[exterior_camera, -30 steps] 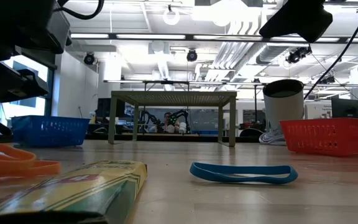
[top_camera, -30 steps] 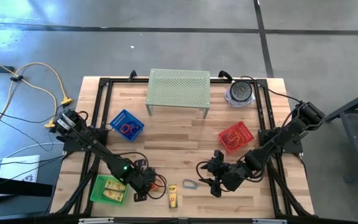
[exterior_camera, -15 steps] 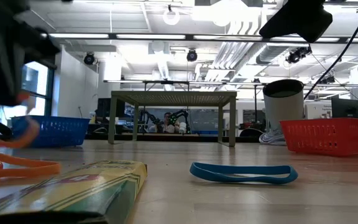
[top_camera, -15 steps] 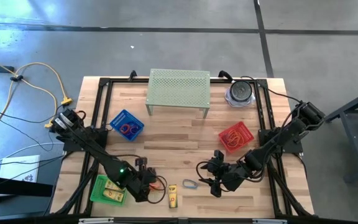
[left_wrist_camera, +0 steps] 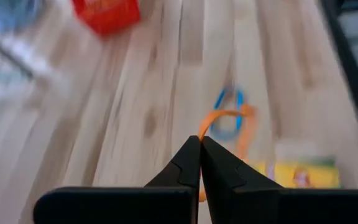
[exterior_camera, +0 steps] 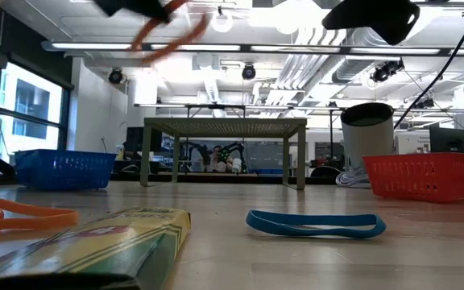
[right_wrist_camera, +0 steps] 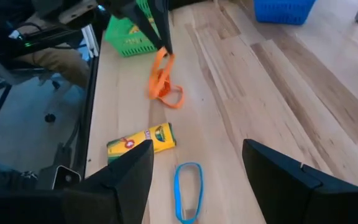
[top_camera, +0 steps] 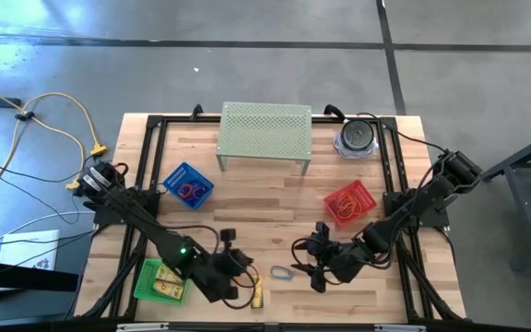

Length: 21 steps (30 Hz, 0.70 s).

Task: Pick & Place Office Desk Supplies
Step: Put the orange rubberband into the red bin

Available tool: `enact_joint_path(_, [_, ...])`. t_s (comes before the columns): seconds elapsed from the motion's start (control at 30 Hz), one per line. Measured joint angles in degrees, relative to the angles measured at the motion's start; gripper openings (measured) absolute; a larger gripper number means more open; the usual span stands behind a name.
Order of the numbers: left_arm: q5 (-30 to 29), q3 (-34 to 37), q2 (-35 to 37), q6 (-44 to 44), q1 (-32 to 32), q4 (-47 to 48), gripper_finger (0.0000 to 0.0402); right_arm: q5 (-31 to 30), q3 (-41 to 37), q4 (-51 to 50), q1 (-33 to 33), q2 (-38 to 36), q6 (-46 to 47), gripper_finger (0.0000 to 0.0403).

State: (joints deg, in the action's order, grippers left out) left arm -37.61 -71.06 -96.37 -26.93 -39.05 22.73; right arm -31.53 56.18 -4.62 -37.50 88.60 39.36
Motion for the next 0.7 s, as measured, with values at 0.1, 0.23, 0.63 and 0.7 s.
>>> enact_joint_path(0.1, [-0.52, -0.01, -1.07, 6.72, 0.77, -7.81, 0.0001, -0.19, 0.00, 1.81, 0.00, 0.47, -2.08, 0.0236])
enact_joint_path(0.23, [-0.54, 0.02, -1.82, 11.89, 1.88, -14.35, 0.0001, 0.68, 0.00, 10.74, -0.39, 3.90, -8.83, 0.0236])
enact_joint_path(0.63, [-0.55, 0.02, -1.89, 12.54, 3.04, -15.72, 0.0001, 0.55, 0.00, 20.40, 2.17, 7.63, -16.53, 0.0236])
enact_joint_path(0.7, [-0.55, 0.02, -1.89, 12.55, 3.30, -15.73, 0.0001, 1.13, 0.00, 20.72, 2.83, 7.94, -15.00, 0.0236])
